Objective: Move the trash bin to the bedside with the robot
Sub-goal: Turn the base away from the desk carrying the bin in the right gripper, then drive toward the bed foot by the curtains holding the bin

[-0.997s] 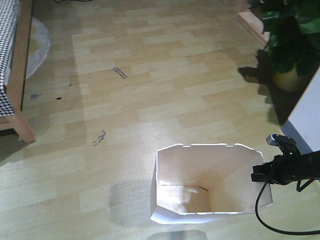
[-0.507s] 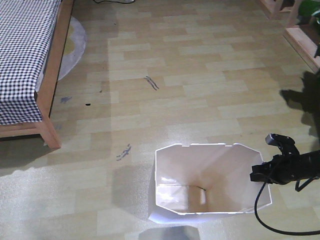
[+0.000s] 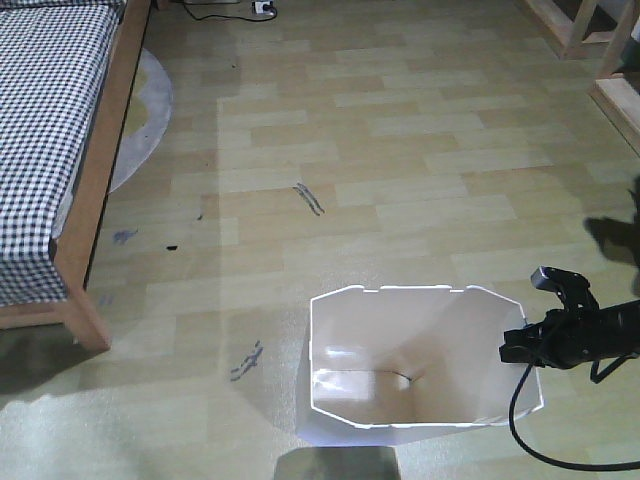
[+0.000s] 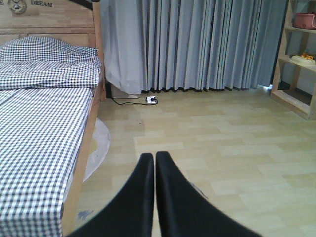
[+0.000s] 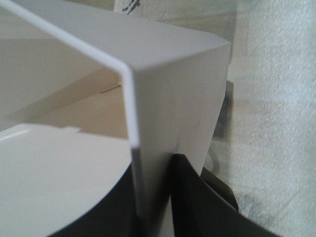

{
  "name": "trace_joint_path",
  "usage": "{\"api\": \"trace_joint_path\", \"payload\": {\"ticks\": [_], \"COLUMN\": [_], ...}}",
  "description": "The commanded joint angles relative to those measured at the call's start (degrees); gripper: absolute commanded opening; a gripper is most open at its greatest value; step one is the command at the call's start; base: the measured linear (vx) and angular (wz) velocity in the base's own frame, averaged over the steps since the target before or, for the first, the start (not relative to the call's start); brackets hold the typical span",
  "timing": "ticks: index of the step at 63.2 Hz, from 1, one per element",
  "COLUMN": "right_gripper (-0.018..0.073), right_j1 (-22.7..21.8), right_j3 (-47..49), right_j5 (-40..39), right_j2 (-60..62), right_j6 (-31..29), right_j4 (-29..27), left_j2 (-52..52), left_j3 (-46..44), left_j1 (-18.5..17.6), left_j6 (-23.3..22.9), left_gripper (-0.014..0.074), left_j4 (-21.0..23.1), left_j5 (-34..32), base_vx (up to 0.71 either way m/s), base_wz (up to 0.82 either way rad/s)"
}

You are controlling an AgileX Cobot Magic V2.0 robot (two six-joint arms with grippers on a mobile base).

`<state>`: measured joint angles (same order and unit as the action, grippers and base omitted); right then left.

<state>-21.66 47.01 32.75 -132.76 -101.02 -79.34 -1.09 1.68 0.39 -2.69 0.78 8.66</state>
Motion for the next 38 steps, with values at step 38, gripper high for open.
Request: {"api": "trace_joint_path", "payload": {"ticks": [38], "right_gripper": [-0.0006], "right_j1": [-0.27], "right_j3": [0.46], "right_j5": [12.81], "right_j2": [3.95], "right_j6": [0.15], "right_j4": [-2.37], "left_j2": [-0.55], "left_j3": [1.58], "left_j1": [-0.16], "left_j6": [-0.53], "left_gripper": [-0.0006], "left_j4": [0.17], "left_j5": [-4.47], "base_vx": [0.42], "base_wz": [0.06]}}
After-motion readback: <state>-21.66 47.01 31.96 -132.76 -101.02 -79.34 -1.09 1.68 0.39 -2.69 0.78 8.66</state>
